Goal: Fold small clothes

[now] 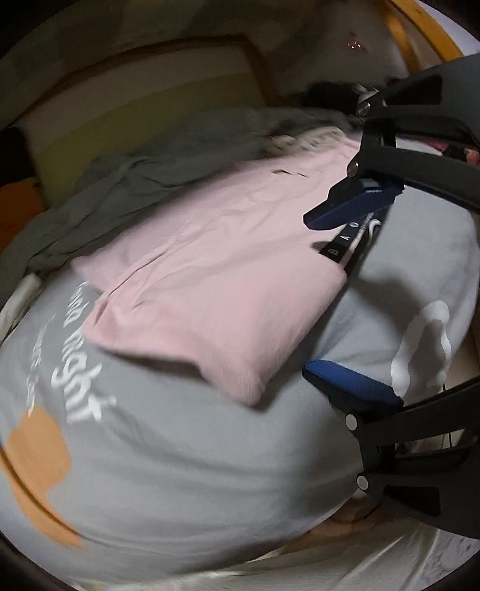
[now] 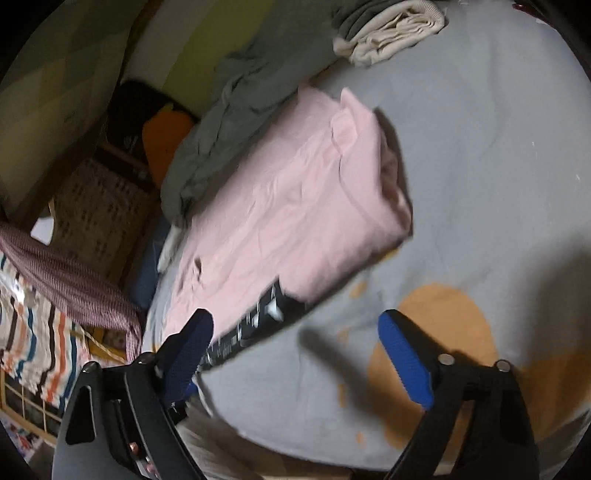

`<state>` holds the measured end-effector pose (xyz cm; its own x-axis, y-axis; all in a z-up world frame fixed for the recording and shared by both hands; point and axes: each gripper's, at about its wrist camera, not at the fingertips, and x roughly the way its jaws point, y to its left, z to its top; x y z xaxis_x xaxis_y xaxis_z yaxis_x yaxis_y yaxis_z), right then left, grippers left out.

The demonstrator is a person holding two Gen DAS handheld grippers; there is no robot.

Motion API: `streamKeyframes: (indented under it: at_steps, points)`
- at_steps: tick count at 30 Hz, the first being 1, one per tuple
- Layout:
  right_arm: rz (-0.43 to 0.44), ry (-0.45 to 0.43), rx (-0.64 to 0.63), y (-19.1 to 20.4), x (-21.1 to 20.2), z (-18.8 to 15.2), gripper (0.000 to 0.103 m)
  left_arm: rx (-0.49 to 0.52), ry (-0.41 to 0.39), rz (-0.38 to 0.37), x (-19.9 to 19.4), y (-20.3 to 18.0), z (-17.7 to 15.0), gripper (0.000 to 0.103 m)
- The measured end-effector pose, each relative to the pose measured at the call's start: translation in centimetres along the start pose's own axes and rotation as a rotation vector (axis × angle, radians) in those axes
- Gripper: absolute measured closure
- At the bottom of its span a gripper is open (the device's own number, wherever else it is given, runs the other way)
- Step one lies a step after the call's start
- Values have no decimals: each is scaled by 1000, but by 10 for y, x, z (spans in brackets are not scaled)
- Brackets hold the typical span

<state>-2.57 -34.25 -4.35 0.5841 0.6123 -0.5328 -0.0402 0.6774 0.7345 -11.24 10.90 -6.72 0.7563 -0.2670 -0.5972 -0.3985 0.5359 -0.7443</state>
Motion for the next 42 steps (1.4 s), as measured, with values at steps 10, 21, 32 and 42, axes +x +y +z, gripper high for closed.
streamKeyframes:
  at_steps: [10, 21, 32, 42]
  points:
    - [-28, -89, 86, -21, 13, 37, 78, 41, -184, 105, -16, -3, 13, 97]
    - [-77, -189, -58, 30, -71, -2, 97, 138, -292, -14, -109, -33, 1, 99]
    - [-5, -120, 61, 30, -90, -19, 97, 156, -292, 9, -103, -48, 21, 99]
    - [-11, -156, -5, 55, -13, 61, 96, 152, -241, 125, -21, -86, 92, 99]
